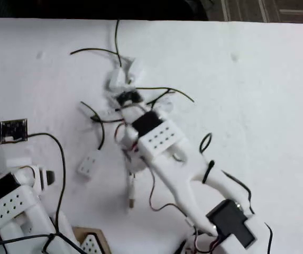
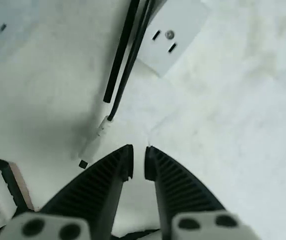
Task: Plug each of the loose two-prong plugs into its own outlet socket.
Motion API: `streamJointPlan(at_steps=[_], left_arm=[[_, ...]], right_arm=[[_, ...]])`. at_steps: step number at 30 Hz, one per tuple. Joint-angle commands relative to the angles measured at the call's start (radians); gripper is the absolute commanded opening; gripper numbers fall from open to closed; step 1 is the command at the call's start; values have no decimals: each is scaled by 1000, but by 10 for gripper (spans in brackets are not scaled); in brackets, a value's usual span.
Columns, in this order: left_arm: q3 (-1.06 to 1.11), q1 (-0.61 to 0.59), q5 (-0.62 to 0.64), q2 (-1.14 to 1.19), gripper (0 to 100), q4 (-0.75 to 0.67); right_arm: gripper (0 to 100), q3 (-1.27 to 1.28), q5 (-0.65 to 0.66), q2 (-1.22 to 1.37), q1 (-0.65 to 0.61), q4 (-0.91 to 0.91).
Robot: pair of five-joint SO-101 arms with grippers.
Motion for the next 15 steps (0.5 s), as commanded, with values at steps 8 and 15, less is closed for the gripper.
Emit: streamJointPlan(at_steps=[8, 15], left_arm=[[-3, -7, 3, -19, 260, -15], [-3, -8, 2, -19, 260, -15]], right_arm=[[190, 29, -236, 74, -205, -53], [191, 26, -242, 252, -206, -131]])
